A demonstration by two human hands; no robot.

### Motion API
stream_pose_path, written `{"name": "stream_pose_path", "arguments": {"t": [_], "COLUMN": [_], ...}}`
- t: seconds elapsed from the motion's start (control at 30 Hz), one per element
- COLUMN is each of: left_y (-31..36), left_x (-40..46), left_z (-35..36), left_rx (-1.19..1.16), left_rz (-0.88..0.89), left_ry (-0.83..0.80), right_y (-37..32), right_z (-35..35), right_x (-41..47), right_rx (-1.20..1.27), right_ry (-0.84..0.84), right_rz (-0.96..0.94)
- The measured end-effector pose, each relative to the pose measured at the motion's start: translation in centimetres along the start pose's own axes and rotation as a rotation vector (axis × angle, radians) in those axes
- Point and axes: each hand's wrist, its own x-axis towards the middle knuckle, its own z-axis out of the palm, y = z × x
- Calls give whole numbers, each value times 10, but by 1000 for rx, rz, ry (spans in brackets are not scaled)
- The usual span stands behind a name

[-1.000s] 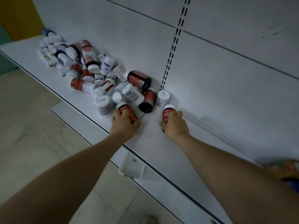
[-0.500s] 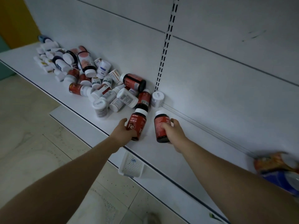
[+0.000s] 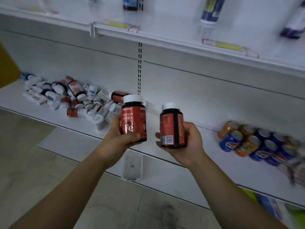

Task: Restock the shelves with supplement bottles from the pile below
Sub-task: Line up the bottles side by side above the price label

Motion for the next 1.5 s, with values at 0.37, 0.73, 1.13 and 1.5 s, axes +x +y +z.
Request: {"name": "stream_pose_path", "arguments": {"t": [0.37, 0.73, 1.13, 1.5], "left_y": [4, -98, -188, -244], "left_x": [-54, -122, -135, -136], "left_z": [182, 546, 801, 1017], "left_rx": [123, 90, 111, 173], "left_rz": [-24, -54, -195, -251], "left_ry": [-408, -882, -1280, -1598], "right_y": [-83, -186, -273, -364], "right_z": [-90, -297, -445, -555], "right_x": [-197, -467, -607, -698], "right_rx": [105, 61, -9, 19], "right_ry": [213, 617, 1054, 1303], "right_rz": [-447, -875, -1128, -1163]}}
